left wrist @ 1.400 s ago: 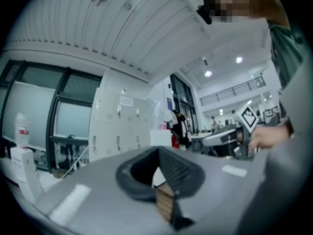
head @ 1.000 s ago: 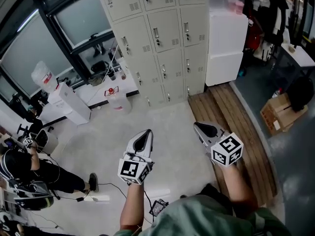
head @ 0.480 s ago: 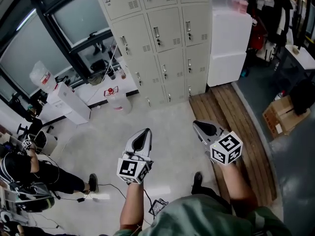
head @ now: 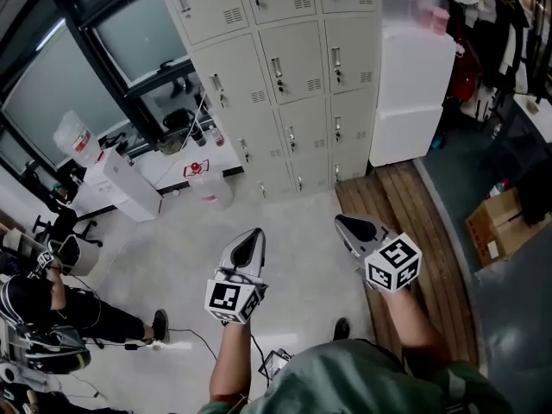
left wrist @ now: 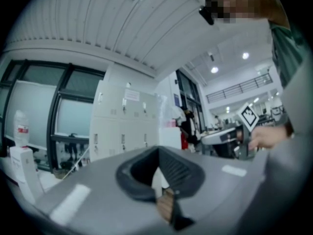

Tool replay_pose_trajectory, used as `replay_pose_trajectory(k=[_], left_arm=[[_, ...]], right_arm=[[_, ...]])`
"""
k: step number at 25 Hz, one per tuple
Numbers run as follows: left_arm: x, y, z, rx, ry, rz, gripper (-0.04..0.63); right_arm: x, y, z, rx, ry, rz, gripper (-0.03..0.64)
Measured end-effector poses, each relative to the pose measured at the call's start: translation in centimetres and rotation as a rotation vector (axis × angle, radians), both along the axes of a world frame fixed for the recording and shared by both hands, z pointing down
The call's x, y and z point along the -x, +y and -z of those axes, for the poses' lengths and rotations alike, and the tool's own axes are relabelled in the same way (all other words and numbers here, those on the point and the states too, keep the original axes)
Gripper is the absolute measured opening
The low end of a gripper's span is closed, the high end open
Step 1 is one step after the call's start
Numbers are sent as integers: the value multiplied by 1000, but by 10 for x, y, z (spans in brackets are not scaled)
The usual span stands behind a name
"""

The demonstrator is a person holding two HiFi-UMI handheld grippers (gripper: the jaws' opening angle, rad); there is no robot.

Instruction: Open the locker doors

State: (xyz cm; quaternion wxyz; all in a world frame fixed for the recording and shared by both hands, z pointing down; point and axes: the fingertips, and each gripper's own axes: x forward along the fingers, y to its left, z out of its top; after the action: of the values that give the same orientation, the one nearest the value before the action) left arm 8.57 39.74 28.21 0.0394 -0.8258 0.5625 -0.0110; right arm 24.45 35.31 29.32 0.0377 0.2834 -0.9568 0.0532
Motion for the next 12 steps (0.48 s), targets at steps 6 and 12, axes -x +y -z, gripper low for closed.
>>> replay_pose_trajectory(k=[6,12], left_arm=[[-8,-43,1,3,-7,47,0],[-11,-73,-6,26,-8,75,0]], right_arm=[[-4,-50,-1,6,-5,56,3],[-1,-86,-8,23,-20,88,3]])
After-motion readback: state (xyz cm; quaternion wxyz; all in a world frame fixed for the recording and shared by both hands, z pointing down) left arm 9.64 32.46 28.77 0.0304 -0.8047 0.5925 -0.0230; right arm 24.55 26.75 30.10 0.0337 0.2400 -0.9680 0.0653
